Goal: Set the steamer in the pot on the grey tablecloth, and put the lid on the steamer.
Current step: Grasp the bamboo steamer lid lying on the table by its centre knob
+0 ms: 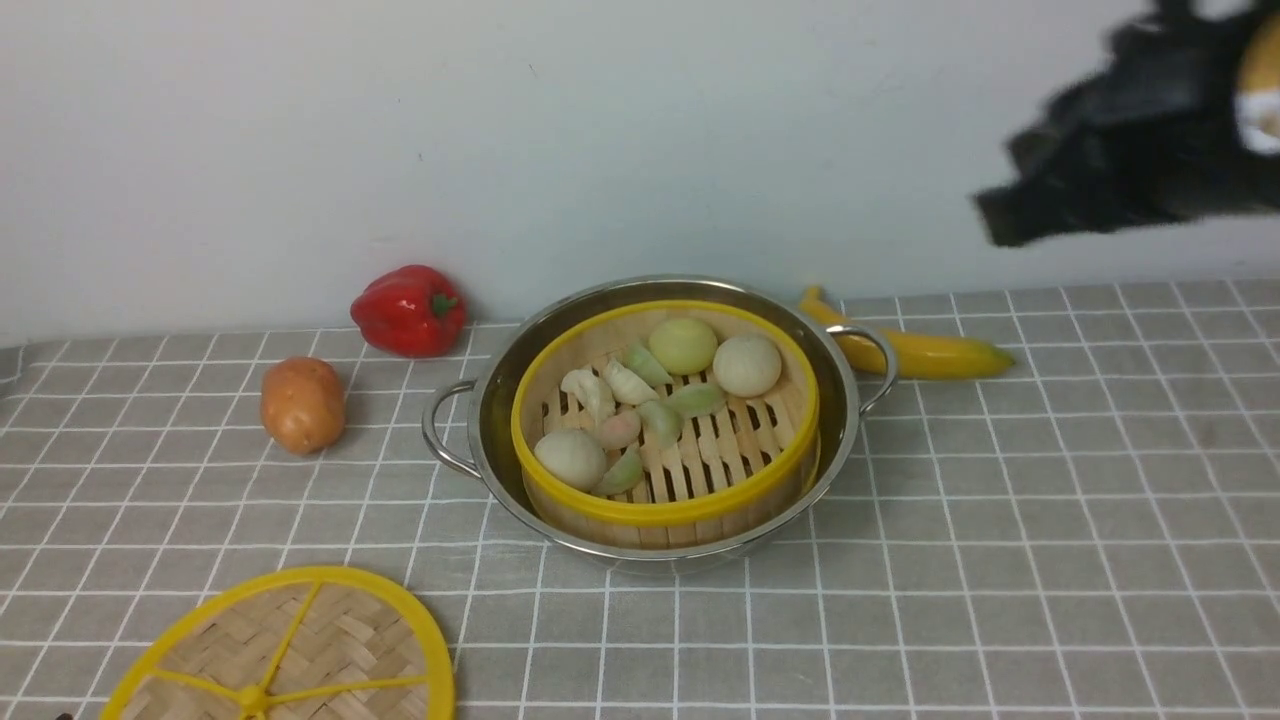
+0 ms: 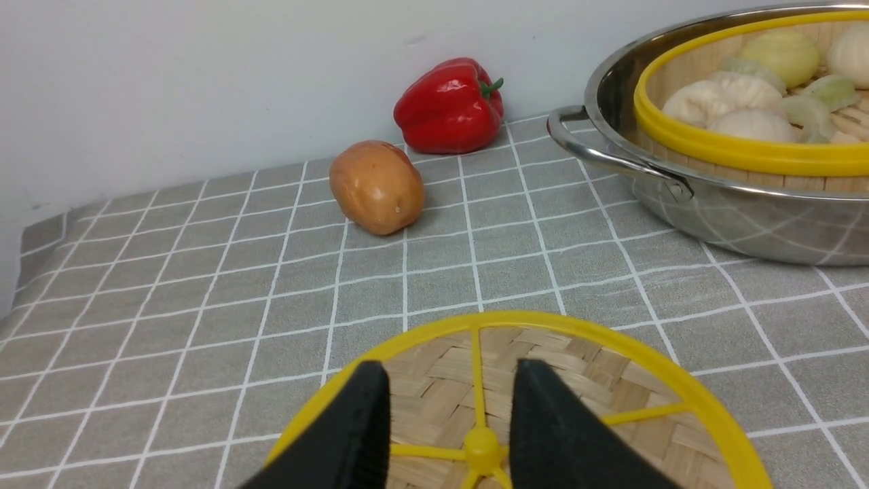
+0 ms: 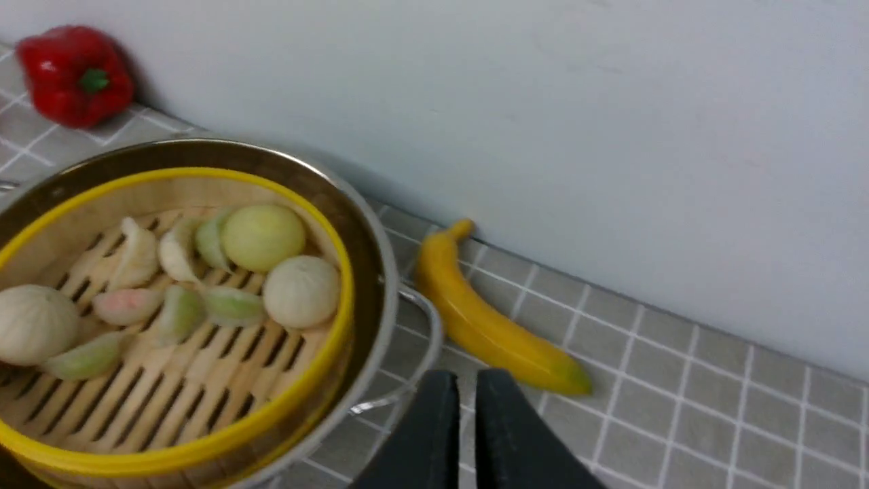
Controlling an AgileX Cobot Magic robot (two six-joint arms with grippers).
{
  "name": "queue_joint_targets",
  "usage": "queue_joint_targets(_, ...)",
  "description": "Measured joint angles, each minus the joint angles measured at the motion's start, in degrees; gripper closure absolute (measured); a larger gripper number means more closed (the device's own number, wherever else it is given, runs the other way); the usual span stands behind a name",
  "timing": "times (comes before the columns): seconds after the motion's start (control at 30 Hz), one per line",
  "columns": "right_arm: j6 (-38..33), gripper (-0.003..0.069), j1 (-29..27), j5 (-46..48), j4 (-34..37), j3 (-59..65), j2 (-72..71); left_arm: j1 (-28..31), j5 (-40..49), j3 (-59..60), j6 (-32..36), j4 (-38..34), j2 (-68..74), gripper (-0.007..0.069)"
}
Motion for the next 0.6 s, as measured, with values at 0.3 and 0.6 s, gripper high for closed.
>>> queue_joint_targets(0.3, 9.8, 0.055, -17.7, -19.4, -1.5, 32.4, -29.0, 0.0, 0.0, 0.0, 0.0, 0.0, 0.0, 0.0382)
queue_joint_targets(0.6, 10.1, 0.0514, -21.5, -29.6, -5.1, 55.2, -55.2, 0.0, 0.0, 0.0, 0.0, 0.0, 0.0, 0.0382)
